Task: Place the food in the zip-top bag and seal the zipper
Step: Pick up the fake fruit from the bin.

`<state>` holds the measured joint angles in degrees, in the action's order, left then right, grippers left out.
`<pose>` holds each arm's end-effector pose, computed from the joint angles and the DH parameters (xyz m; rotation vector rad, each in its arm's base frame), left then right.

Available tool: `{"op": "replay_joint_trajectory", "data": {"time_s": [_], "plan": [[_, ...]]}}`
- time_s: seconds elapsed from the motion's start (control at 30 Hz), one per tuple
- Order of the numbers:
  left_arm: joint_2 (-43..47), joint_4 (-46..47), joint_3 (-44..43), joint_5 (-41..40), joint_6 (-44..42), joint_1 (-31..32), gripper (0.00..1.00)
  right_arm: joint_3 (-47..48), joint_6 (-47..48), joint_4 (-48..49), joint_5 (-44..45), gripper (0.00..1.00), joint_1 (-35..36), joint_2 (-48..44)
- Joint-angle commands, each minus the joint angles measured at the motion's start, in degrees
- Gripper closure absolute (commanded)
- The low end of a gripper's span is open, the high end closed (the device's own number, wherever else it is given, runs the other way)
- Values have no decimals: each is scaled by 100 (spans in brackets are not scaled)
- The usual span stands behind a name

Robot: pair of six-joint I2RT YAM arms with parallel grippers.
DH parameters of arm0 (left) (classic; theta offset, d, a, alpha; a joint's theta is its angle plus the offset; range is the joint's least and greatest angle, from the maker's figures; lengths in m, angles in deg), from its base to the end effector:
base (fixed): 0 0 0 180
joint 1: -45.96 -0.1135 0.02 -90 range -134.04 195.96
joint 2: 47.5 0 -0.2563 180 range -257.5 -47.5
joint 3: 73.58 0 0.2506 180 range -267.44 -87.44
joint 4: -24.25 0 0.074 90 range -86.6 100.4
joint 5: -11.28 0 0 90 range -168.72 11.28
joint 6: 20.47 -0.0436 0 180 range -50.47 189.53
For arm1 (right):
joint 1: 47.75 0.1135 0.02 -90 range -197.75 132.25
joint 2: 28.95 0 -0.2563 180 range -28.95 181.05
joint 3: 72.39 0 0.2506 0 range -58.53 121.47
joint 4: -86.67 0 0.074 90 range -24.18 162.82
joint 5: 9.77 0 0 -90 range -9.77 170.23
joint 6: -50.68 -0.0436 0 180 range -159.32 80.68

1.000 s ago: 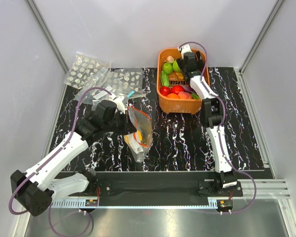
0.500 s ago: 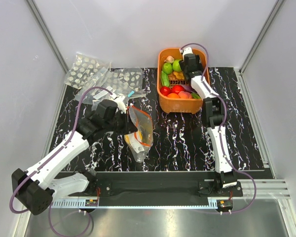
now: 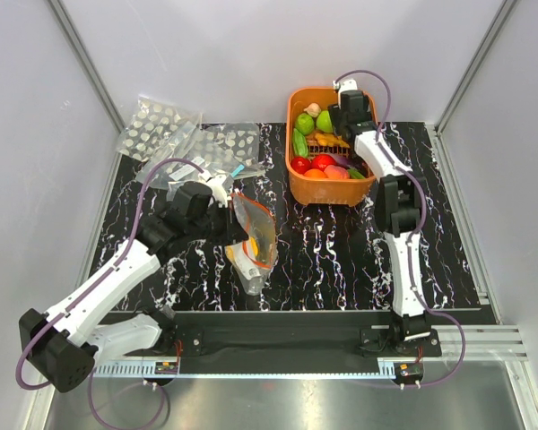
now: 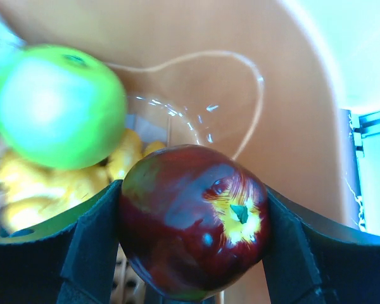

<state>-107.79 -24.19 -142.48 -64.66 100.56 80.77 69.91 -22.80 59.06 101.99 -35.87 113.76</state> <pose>0.1828 -0.1400 0.2991 0.2171 2.3886 -0.8570 0.5666 0.1027 0.2132 -0.2717 2.0326 -0.4408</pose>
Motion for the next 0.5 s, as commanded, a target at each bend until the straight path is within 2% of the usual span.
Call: {"op": "replay_joint_trajectory", "data": {"time_s": [0.0, 0.13, 0.47], "plan": [[123, 31, -261, 17, -158, -9, 100, -222, -507, 5, -531, 50, -1, -1166], [79, -13, -279, -9, -211, -9, 100, -732, -851, -197, -997, 53, 16, -1965], [-79, -48, -603, 149, -360, -9, 100, -3032, -1527, -206, -1946, 54, 367, -4039]]}}
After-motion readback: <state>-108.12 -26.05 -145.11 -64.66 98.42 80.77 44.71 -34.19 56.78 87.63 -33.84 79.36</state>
